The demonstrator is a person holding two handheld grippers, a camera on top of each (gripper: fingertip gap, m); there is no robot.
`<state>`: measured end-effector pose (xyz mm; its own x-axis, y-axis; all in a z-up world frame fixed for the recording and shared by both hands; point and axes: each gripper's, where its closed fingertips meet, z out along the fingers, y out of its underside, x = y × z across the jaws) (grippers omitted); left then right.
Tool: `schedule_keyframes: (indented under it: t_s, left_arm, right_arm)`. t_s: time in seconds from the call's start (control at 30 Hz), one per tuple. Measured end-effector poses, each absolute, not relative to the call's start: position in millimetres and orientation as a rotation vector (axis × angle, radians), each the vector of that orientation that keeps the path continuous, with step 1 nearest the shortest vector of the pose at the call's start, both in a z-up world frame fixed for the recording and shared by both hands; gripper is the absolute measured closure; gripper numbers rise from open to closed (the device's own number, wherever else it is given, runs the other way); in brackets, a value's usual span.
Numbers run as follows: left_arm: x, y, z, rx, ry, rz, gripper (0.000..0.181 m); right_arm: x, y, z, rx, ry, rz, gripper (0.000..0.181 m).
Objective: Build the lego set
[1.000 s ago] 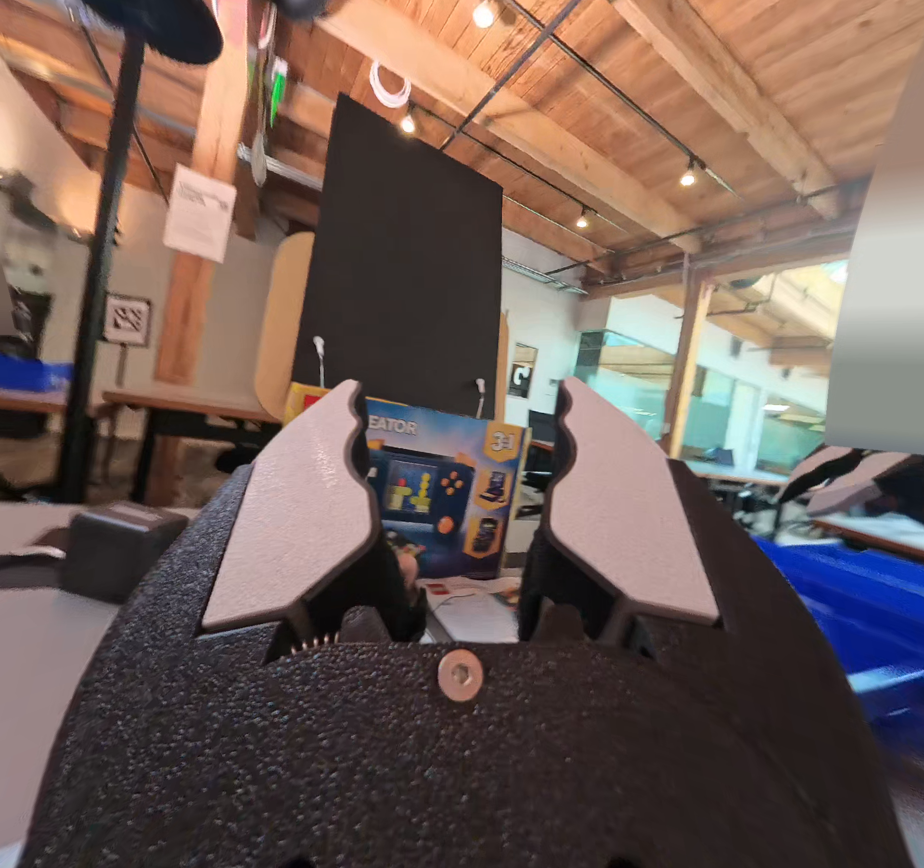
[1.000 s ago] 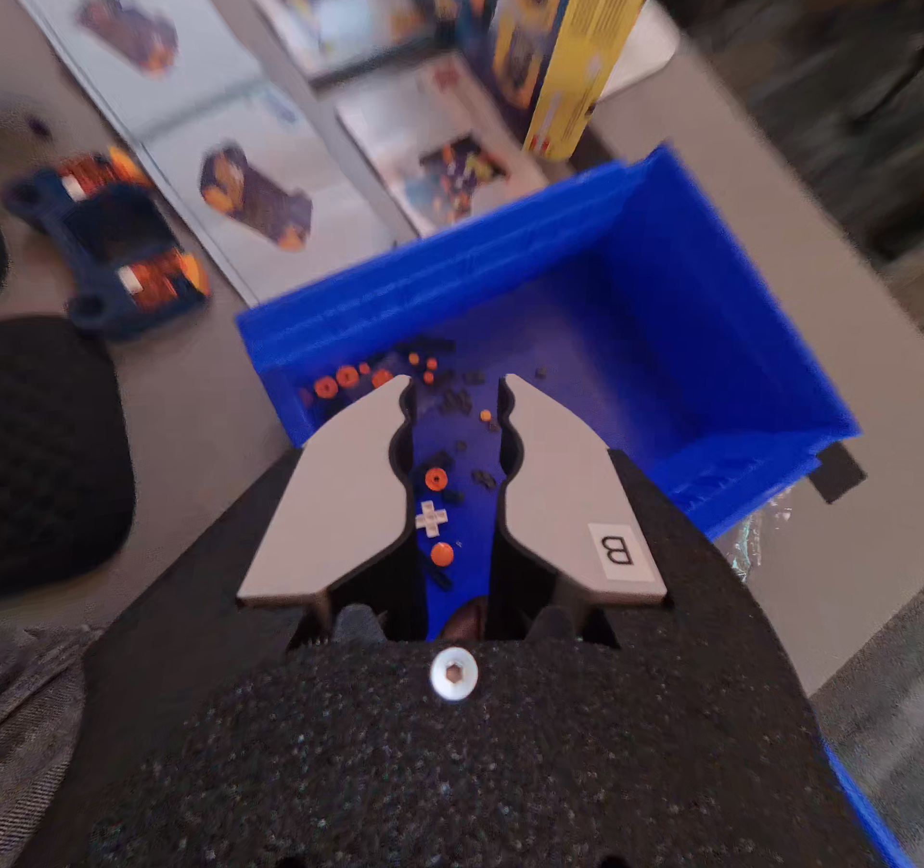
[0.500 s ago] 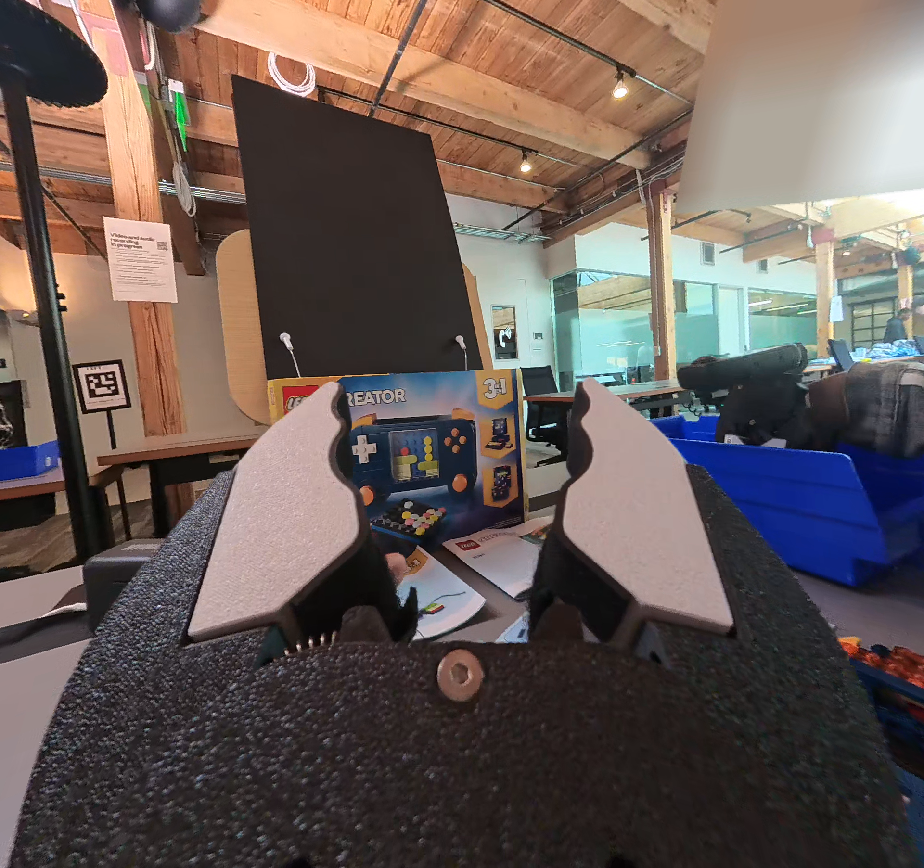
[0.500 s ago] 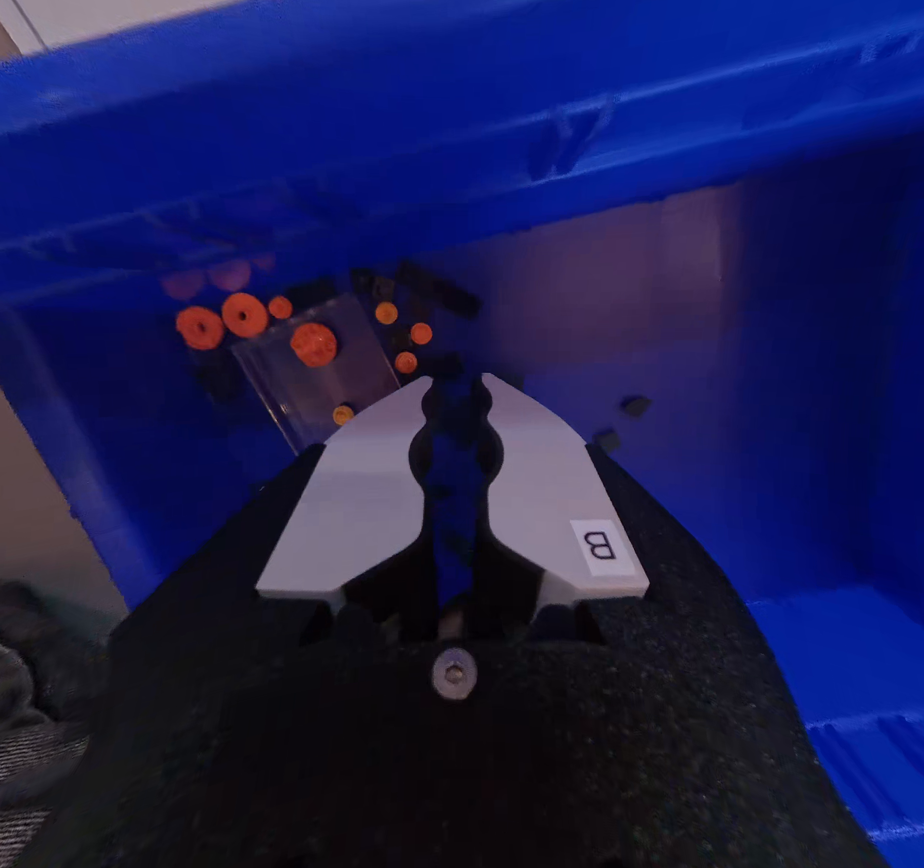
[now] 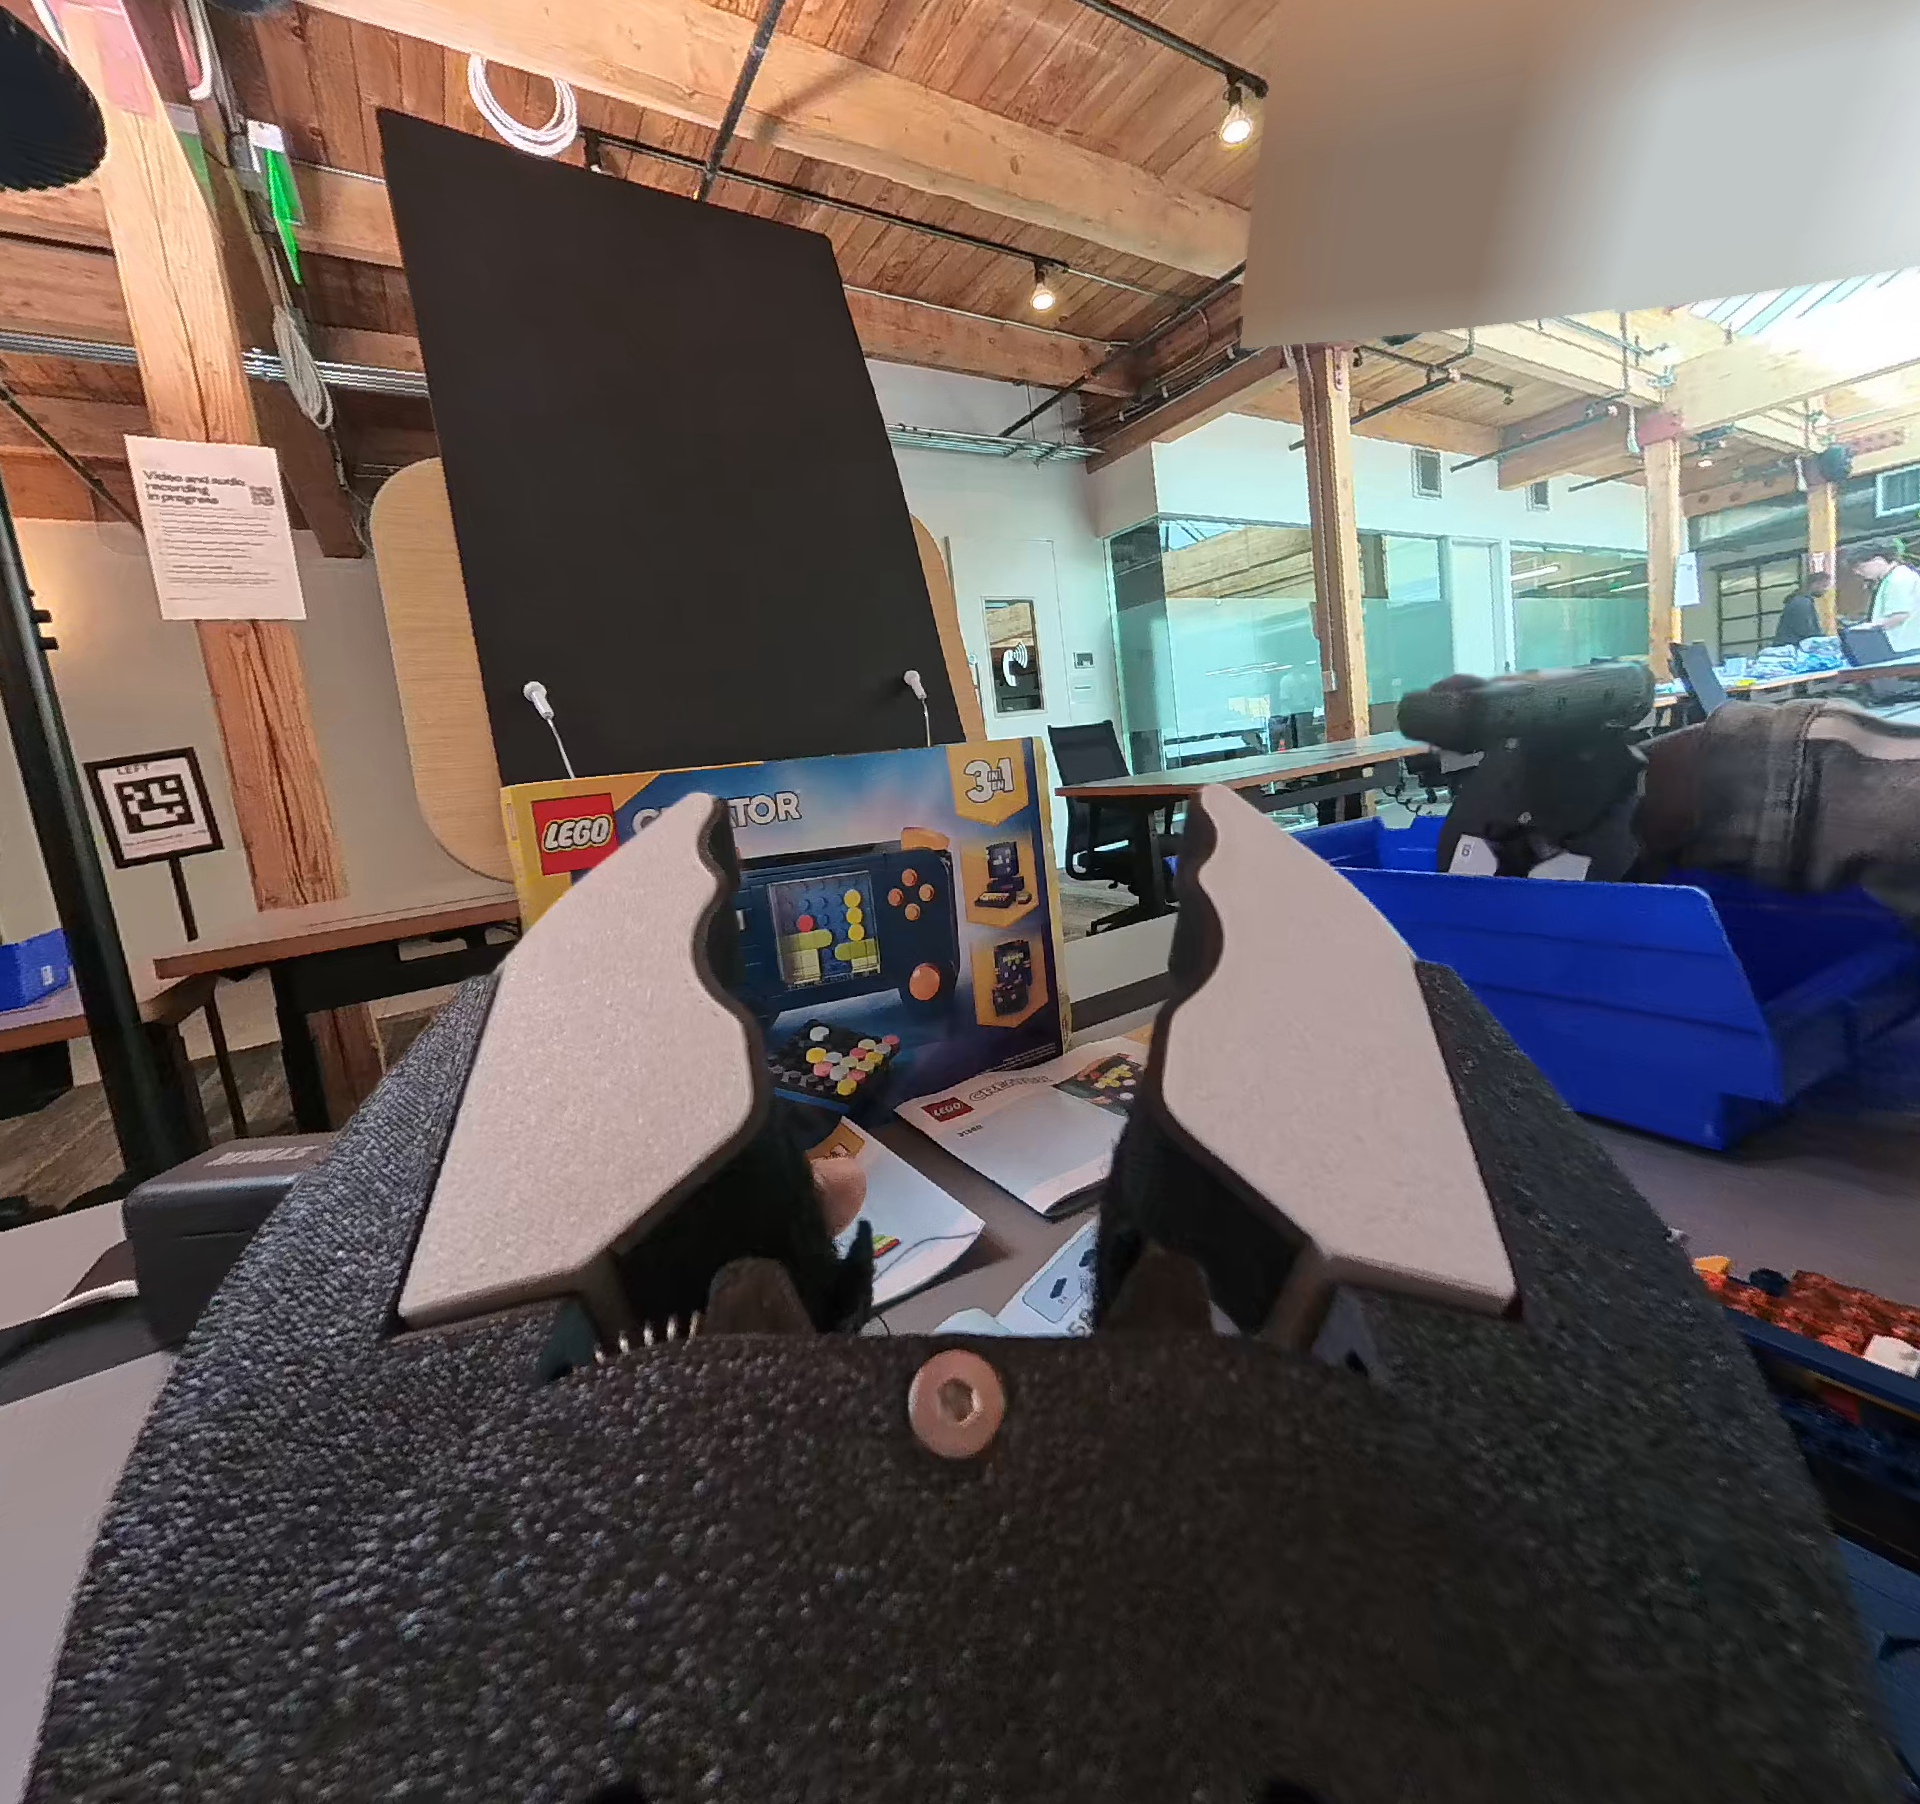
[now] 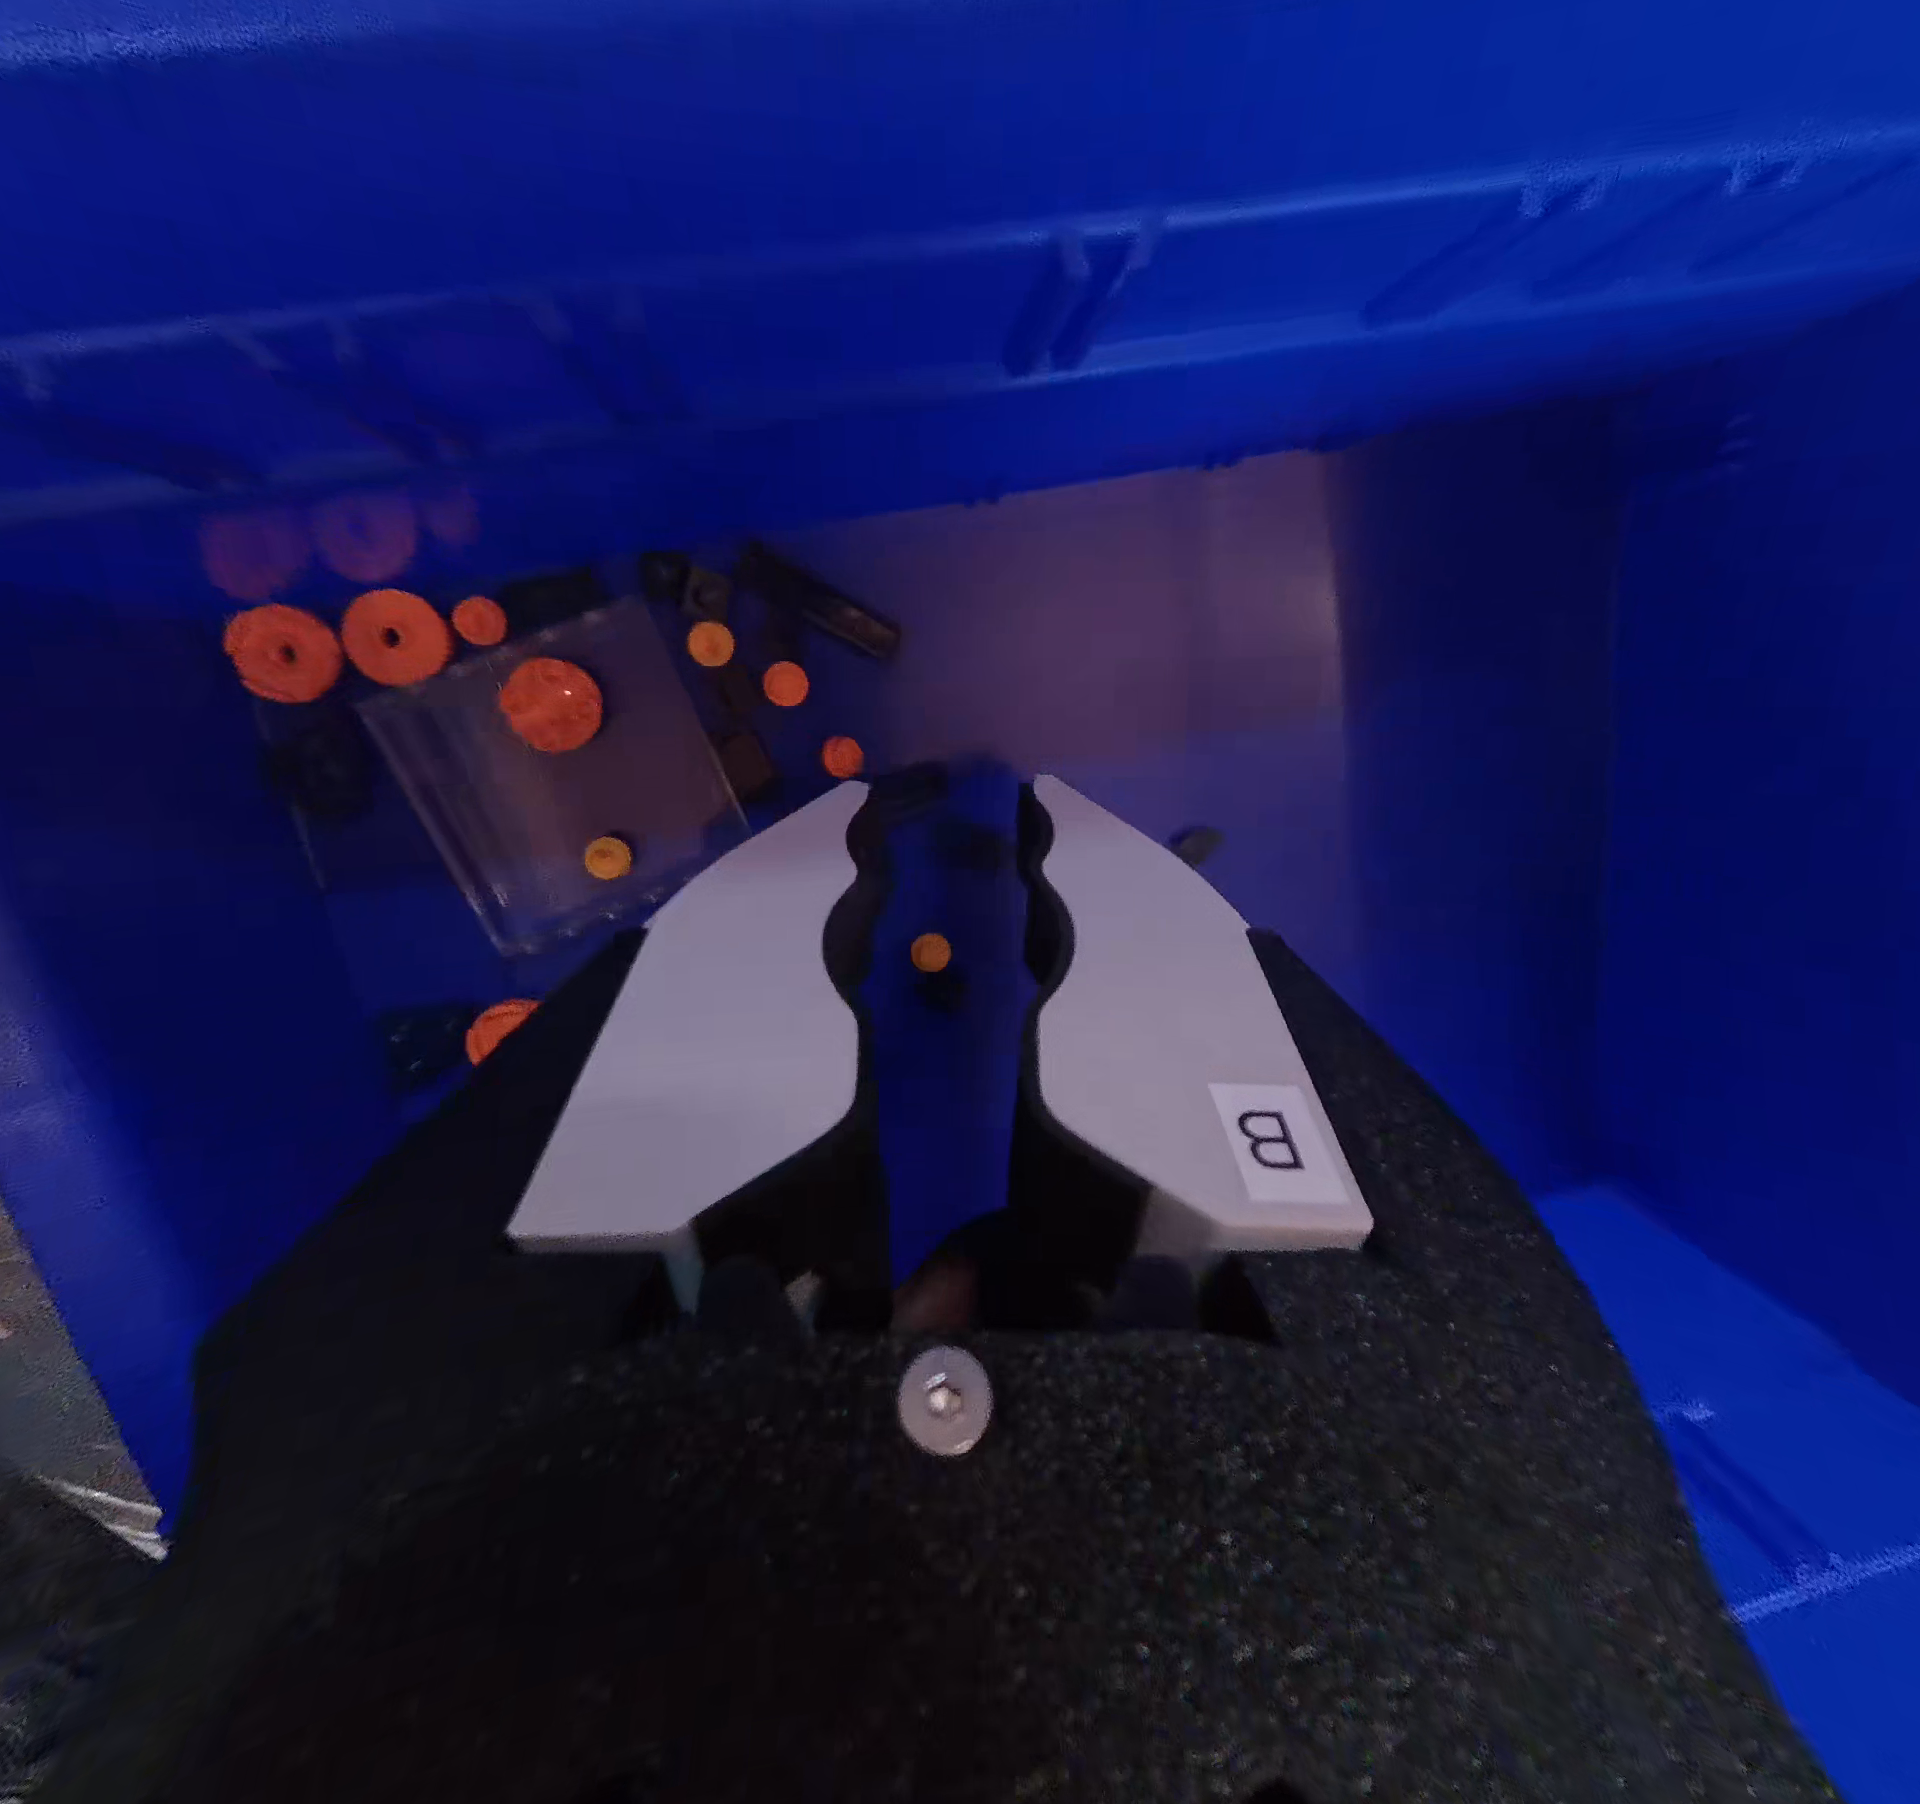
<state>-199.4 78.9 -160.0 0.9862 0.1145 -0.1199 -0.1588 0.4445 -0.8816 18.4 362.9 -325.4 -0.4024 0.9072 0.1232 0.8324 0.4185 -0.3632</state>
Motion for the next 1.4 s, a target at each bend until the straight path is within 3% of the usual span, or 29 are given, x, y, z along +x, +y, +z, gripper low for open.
schedule_keyframes:
  t_s: [0.3,0.47,0.7,0.77,0.87,1.03,1.2,1.4]
  left_arm:
    - [-192,82,-162,-1.118,0.077,0.151,0.102]
    - [-189,83,-163,-1.122,0.085,0.146,0.103]
    - [-184,84,-163,-1.132,0.117,0.159,0.104]
    - [-178,85,-163,-1.15,0.146,0.131,0.114]
    - [-150,91,-164,-1.271,0.192,-0.125,0.143]
    - [-107,105,-131,-1.344,0.042,-0.549,0.148]
    - [-79,114,-112,-1.431,0.199,-0.359,0.146]
    - [-74,113,-105,-1.467,0.275,-0.245,0.157]
  right_arm:
    - [20,359,-333,-1.522,-2.412,0.365,0.157]
    - [18,356,-336,-1.545,-2.412,0.435,0.178]
    - [13,356,-324,-1.493,-2.386,0.452,0.178]
    - [5,351,-298,-1.389,-2.318,0.492,0.178]
    - [-16,327,-228,-1.046,-2.148,0.508,0.179]
    - [-52,229,-105,-0.279,-1.672,0.233,0.179]
    - [-72,159,-96,0.032,-1.536,-0.122,0.179]
    - [-77,127,-106,0.137,-1.54,-0.155,0.179]
